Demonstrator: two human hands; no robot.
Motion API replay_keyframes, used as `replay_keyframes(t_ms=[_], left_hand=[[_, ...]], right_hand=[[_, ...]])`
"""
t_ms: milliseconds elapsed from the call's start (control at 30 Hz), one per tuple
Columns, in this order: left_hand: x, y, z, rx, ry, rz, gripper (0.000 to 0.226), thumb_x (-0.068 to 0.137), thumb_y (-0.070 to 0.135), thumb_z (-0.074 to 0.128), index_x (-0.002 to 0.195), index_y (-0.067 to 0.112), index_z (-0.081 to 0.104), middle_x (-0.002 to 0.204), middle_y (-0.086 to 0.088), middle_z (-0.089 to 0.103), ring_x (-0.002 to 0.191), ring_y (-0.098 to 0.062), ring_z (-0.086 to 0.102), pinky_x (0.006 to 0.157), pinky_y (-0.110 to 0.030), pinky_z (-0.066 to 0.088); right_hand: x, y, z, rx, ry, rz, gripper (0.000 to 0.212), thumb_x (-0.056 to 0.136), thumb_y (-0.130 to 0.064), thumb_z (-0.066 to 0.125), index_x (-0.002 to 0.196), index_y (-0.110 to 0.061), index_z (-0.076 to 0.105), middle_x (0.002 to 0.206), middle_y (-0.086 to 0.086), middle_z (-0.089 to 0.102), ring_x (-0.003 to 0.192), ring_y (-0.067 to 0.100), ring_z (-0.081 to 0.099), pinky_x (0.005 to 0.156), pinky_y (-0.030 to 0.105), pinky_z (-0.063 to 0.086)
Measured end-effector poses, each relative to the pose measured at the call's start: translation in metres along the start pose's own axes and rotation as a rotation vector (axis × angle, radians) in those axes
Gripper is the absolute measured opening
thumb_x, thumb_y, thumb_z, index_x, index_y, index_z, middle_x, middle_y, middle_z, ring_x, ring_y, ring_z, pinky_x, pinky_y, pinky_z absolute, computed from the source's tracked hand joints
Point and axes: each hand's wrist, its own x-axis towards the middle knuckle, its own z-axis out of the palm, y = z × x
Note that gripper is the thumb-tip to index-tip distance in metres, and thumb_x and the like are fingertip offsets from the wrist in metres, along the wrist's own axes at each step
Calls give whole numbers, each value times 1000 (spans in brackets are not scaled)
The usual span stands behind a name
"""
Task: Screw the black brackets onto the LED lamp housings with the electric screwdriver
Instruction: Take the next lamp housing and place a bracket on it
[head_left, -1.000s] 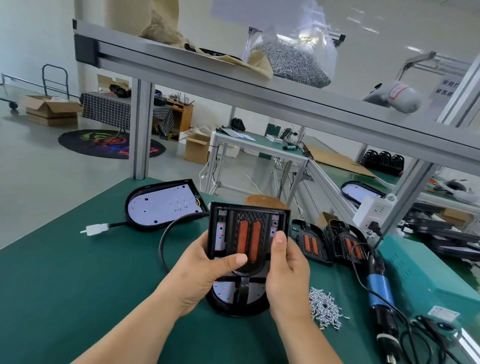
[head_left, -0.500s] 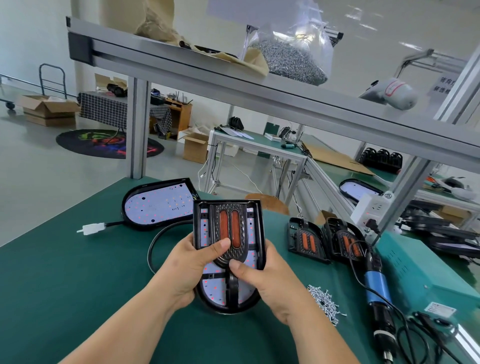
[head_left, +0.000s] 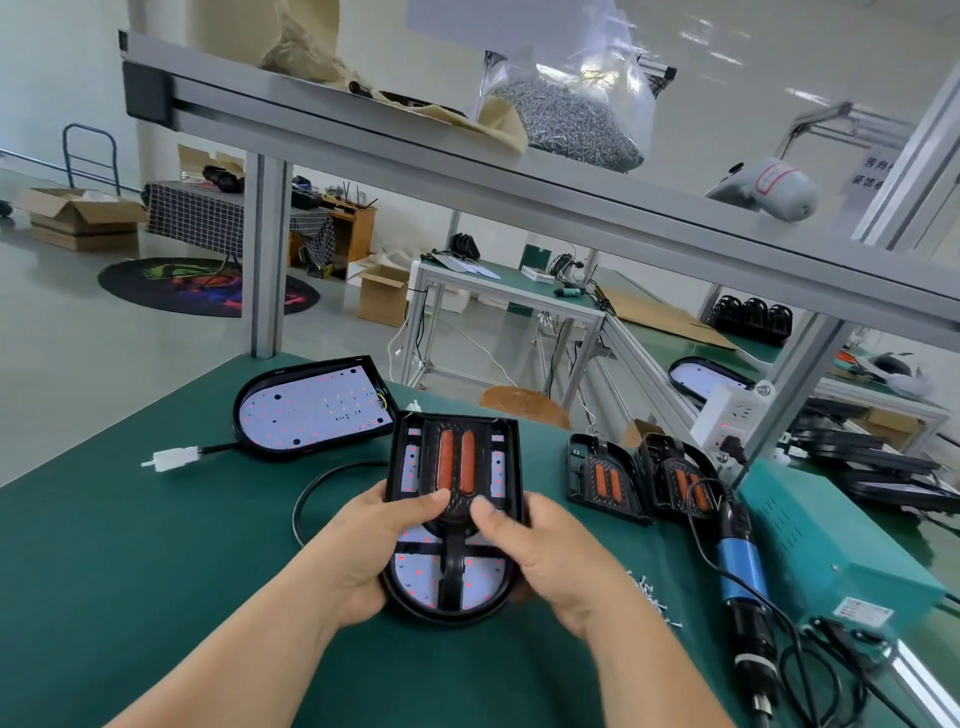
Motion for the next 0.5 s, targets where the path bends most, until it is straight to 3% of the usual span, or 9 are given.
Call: replay_keyframes(t_ms=[67,200,267,333,433,500], left_hand=[[0,-1,1,76,11,-9,36,78,6,70,114,4,66,104,-21,74,89,-36,74,79,-47,60],[1,-3,2,196,32,-54,24,89,4,67,112,7,67,101,-16,76,91,-33,74,87,-48,57],[1,-3,4,237,37,-72,21,89,5,67,111,7,67,101,-15,76,93,-34,73,89,-48,56],[1,-4,6,265,53,-71,19,90,4,67,108,6,68,99,-15,77,90,-33,74,87,-47,57],[1,-3,7,272,95,-70,16,90,2,66,106,6,67,95,-16,77,86,-32,74,82,-44,58],[1,-3,8,269,113,-74,19,90,2,67,108,6,66,96,-16,77,91,-35,73,87,-48,57]], right_hand=[[0,-6,-31,-129,136,24,33,90,-44,67,91,-11,68,81,4,73,68,14,69,59,27,55],[-8,1,-94,-336,523,53,17,95,-15,64,80,-9,71,69,6,70,54,12,65,54,27,53],[-10,12,-107,-452,544,140,22,94,-9,62,78,5,69,61,7,66,50,14,63,61,38,57],[-9,19,-110,-556,521,179,29,92,-10,63,68,6,65,58,7,61,47,13,62,68,44,59],[-4,19,-98,-685,457,118,31,89,-13,64,58,-11,65,53,-7,63,51,13,61,59,31,52],[0,17,-82,-827,344,112,22,89,-20,66,69,-16,73,71,-6,73,71,17,67,62,24,45]])
